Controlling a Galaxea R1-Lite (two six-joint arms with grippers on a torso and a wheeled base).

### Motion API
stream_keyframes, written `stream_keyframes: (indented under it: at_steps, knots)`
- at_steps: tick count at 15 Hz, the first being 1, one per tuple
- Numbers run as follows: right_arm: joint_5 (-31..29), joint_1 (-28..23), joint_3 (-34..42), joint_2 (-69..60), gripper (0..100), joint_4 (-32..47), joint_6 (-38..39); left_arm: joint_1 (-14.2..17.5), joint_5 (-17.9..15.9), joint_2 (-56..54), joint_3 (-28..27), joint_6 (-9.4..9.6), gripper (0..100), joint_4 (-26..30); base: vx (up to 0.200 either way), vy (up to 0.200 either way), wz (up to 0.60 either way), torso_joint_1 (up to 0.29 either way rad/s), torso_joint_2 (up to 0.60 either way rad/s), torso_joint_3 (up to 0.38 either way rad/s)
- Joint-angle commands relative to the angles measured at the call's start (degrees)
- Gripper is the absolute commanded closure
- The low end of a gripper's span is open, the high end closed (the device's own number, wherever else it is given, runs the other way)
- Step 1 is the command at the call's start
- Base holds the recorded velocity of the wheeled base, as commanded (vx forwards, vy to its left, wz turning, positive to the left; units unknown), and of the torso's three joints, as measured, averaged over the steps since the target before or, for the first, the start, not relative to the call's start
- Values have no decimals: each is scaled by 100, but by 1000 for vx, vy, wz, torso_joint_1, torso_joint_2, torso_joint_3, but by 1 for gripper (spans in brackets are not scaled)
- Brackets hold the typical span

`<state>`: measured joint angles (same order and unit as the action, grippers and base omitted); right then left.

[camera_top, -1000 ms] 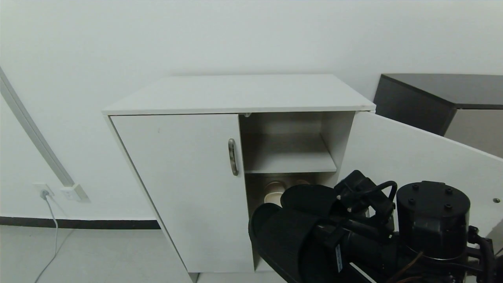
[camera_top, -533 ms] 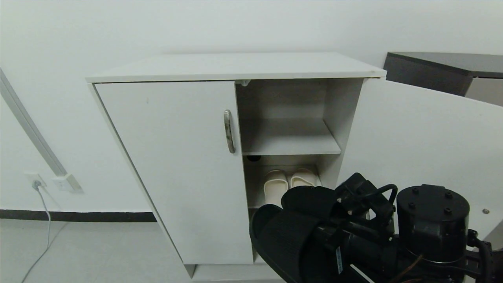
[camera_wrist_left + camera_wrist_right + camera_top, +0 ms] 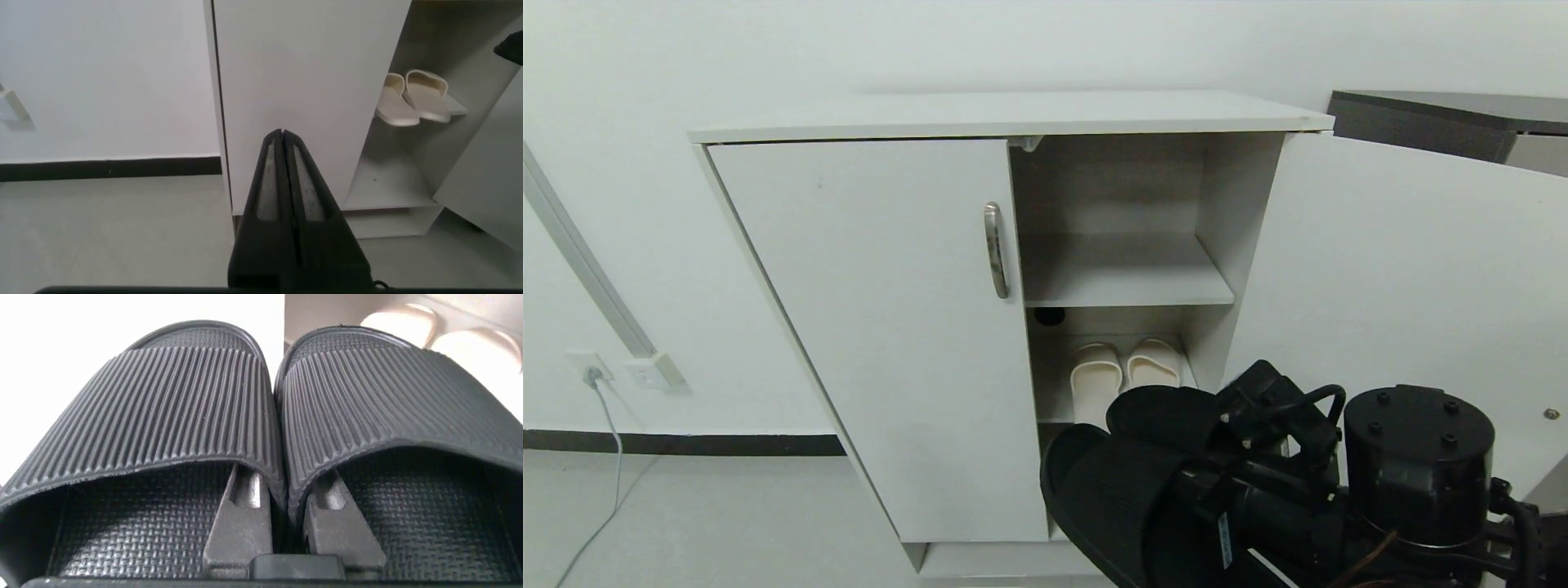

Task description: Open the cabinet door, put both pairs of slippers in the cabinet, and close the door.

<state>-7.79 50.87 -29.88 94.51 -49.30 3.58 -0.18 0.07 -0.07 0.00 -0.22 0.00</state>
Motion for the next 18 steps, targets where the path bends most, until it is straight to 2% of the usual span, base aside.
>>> stream_keyframes:
  at_steps: [1, 4, 6, 8, 10, 11, 13, 18]
  knots:
    - [-451, 19, -132, 173, 100, -54, -121, 1, 1, 7, 0, -4, 100, 0, 0, 0, 0, 0, 0, 0]
    - [-2165, 274, -1301, 937, 100, 113, 81, 1, 1, 7, 0, -4, 100, 0, 0, 0, 0, 0, 0, 0]
    - [-2552, 292, -2189, 1096, 100, 1107, 450, 1, 1, 7, 0, -4, 100, 0, 0, 0, 0, 0, 0, 0]
    - [-3167, 336, -3349, 1201, 100, 2574, 1259, 1, 1, 7, 0, -4, 100, 0, 0, 0, 0, 0, 0, 0]
    - [-3756, 345, -4122, 1298, 100, 3260, 1452, 1, -16, 7, 0, 66, 100, 0, 0, 0, 0, 0, 0, 0]
    - [-3870, 362, -4333, 1350, 100, 3286, 1417, 1, -25, 7, 0, 119, 100, 0, 0, 0, 0, 0, 0, 0]
    - [-3906, 345, -4623, 1429, 100, 3453, 1329, 1, -25, 7, 0, 92, 100, 0, 0, 0, 0, 0, 0, 0]
    - [-3932, 301, -4667, 1605, 100, 3418, 1364, 1, -25, 7, 0, 110, 100, 0, 0, 0, 0, 0, 0, 0]
